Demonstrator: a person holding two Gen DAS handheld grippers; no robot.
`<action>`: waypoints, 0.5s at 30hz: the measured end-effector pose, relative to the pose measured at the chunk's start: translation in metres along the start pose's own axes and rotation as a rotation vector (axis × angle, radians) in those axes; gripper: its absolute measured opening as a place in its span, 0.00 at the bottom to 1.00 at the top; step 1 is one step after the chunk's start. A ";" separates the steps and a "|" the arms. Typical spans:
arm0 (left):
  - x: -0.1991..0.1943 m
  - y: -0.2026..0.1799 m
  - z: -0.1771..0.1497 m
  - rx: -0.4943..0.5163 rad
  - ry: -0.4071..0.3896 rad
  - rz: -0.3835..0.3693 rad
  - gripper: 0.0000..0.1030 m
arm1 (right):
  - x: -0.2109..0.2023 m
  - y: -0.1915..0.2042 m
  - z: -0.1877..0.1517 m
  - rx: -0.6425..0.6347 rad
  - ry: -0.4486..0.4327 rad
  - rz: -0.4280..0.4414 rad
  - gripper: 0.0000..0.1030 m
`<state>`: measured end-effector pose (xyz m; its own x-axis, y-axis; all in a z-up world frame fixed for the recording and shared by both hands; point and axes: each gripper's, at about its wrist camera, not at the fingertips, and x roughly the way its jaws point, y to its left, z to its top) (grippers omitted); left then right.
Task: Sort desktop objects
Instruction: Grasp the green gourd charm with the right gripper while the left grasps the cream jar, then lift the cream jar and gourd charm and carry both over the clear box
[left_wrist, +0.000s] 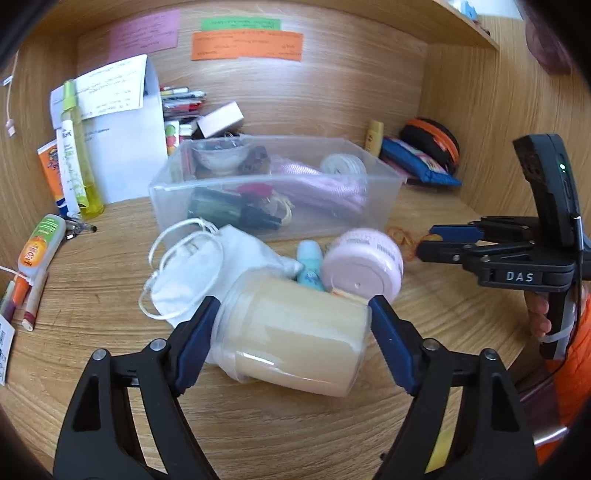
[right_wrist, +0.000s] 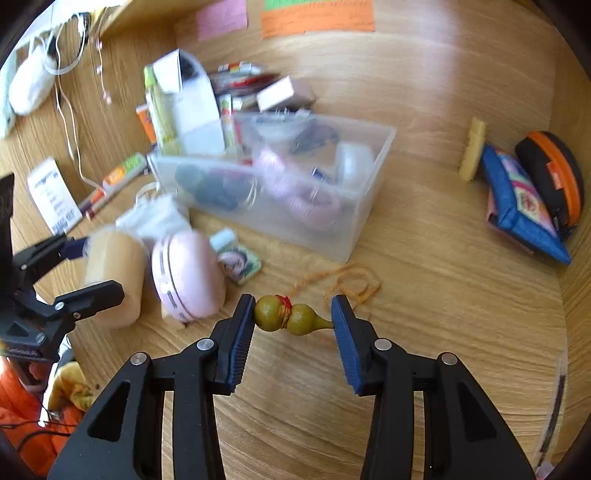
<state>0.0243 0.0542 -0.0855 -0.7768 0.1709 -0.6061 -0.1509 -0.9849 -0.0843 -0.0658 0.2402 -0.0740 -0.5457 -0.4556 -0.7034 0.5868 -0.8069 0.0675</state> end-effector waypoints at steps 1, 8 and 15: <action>-0.002 0.000 0.002 -0.006 -0.010 -0.005 0.71 | -0.004 -0.001 0.002 0.000 -0.014 -0.006 0.38; -0.002 -0.008 0.009 0.037 -0.030 0.009 0.66 | -0.023 -0.007 0.018 -0.005 -0.079 -0.019 0.38; -0.003 -0.013 -0.006 0.066 0.007 -0.014 0.66 | -0.017 -0.003 0.016 -0.021 -0.066 -0.016 0.38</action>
<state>0.0323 0.0663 -0.0872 -0.7703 0.1839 -0.6106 -0.2013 -0.9787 -0.0408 -0.0675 0.2443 -0.0504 -0.5931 -0.4667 -0.6561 0.5894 -0.8068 0.0411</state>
